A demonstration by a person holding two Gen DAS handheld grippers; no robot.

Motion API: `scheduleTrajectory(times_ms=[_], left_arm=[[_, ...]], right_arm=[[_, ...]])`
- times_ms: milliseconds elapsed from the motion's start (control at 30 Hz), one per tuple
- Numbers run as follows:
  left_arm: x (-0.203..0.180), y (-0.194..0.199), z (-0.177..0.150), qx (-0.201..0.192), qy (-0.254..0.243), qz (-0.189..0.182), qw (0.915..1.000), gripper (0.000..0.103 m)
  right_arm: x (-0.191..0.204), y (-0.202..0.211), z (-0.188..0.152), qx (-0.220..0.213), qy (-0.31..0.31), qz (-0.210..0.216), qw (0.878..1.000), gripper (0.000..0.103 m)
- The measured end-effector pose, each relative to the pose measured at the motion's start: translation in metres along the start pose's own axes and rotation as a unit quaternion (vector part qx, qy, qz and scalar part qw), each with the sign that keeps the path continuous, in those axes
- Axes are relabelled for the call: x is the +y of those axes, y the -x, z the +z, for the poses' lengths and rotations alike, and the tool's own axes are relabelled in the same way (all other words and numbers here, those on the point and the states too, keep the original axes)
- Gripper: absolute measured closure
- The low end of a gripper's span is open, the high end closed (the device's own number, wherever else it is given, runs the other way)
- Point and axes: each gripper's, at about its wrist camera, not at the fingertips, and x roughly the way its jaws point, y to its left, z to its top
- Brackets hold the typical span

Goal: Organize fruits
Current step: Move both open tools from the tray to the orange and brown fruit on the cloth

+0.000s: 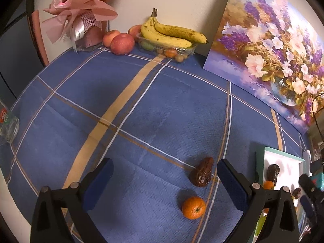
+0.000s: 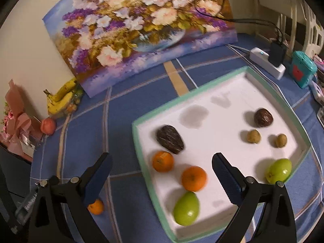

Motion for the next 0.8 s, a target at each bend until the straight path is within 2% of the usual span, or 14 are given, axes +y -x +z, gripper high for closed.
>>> scheduleTrajectory(times_ms=[200,400,533,600,700,800], left_arm=[[0.011,-0.006,0.01,-0.002,0.005,0.006,1.0,0.0],[0.023,-0.005,0.024,-0.023,0.008,0.008,0.9997,0.0],[0.039,-0.003,0.035,-0.039,0.024,-0.004,0.9989,0.0],[0.047,0.002,0.041,-0.054,0.033,-0.022,0.9977,0.0],[0.053,0.01,0.046,-0.071,0.028,-0.031,0.9966,0.0],[0.057,0.014,0.048,-0.067,0.023,-0.041,0.9966,0.0]], right_arm=[[0.03,-0.004,0.006,-0.02,0.023,0.008,1.0,0.004],[0.047,-0.023,-0.001,0.001,0.053,0.022,0.998,0.004],[0.056,-0.032,-0.001,0.009,0.07,0.044,0.997,0.004],[0.058,-0.033,0.0,0.013,0.072,0.052,0.996,0.004],[0.064,-0.036,0.002,0.018,0.072,0.065,0.995,0.004],[0.075,-0.037,-0.001,0.022,0.094,0.067,0.993,0.005]])
